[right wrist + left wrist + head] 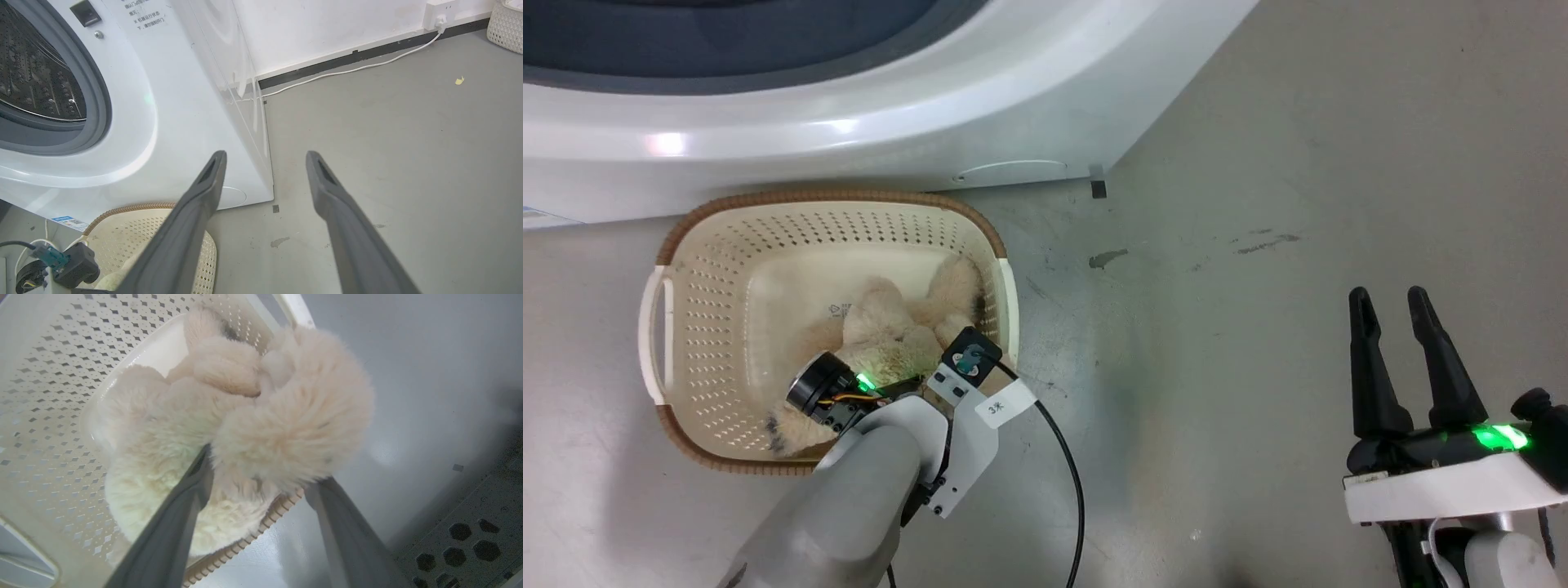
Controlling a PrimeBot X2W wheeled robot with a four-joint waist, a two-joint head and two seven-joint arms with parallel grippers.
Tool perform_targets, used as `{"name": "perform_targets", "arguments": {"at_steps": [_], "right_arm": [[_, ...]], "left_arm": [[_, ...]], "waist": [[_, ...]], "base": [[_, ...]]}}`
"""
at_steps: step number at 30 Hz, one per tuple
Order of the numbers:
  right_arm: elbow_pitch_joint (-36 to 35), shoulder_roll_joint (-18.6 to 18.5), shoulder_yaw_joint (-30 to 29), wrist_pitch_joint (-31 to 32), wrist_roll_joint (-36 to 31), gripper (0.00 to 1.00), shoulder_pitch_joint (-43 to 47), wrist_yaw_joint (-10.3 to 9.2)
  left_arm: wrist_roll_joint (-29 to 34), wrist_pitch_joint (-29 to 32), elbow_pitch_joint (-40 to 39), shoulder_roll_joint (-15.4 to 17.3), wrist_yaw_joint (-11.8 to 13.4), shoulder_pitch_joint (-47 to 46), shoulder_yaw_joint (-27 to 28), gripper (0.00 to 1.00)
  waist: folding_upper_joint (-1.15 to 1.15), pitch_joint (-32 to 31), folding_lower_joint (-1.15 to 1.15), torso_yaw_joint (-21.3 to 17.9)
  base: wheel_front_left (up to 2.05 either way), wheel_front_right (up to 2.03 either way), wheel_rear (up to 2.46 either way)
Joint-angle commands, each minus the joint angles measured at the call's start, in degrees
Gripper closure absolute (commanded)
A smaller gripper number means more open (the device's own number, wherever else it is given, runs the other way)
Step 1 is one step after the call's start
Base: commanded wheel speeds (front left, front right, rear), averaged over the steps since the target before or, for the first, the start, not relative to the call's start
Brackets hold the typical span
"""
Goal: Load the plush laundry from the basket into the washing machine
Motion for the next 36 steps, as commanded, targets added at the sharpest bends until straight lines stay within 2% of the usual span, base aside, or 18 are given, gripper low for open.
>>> {"name": "perform_targets", "arguments": {"at_steps": [1, 8, 10, 18, 24, 31, 36], "right_arm": [[-0.09, -0.09, 0.3, -0.75, 1.02, 0.0, -1.44, 0.04], [-0.26, -0.1, 0.55, -1.59, 2.86, 0.0, -2.07, 0.04], [-0.26, -0.1, 0.49, -1.83, 3.35, 0.0, -2.2, 0.04], [0.76, -0.11, 0.31, -2.79, 4.36, 0.0, -2.62, 0.04], [2.44, -0.11, 0.33, -3.5, 4.17, 0.0, -2.74, 0.05], [4.99, -0.11, -0.48, -3.51, 1.76, 0.0, -0.91, 0.05], [6.47, -0.11, -1.3, -3.51, 0.76, 0.0, 0.99, 0.05]], "left_arm": [[-0.41, 0.55, 1.58, 0.36, -0.61, -2.01, -1.41, 0.0], [-1.39, 1.12, 4.94, 0.66, -0.98, -5.16, -4.37, 0.0], [-1.65, 1.15, 5.86, 0.72, -1.0, -6.04, -5.22, 1.0], [-4.73, -0.22, 9.85, -0.67, -0.28, -8.09, -7.01, 1.0], [-7.81, -2.72, 13.08, -2.82, -0.44, -8.3, -8.29, 1.0], [-14.45, -9.95, 13.53, -5.93, 1.64, -4.18, -3.17, 1.0], [-18.36, -15.15, 12.88, -7.38, 2.23, -1.5, -0.71, 1.0]], "waist": [[0.0, 0.8, 0.0, -0.52], [0.0, 3.18, 0.0, -1.41], [0.0, 3.8, 0.0, -1.55], [0.0, 3.63, 0.0, -0.3], [0.0, 0.35, 0.0, 2.18], [0.0, -7.56, 0.0, 7.06], [0.0, -13.05, 0.0, 10.88]], "base": [[0.0, 0.0, 0.0], [0.0, 0.0, 0.0], [0.0, 0.0, 0.0], [0.0, 0.0, 0.0], [0.0, 0.0, 0.0], [0.0, 0.0, 0.0], [0.0, 0.0, 0.0]]}}
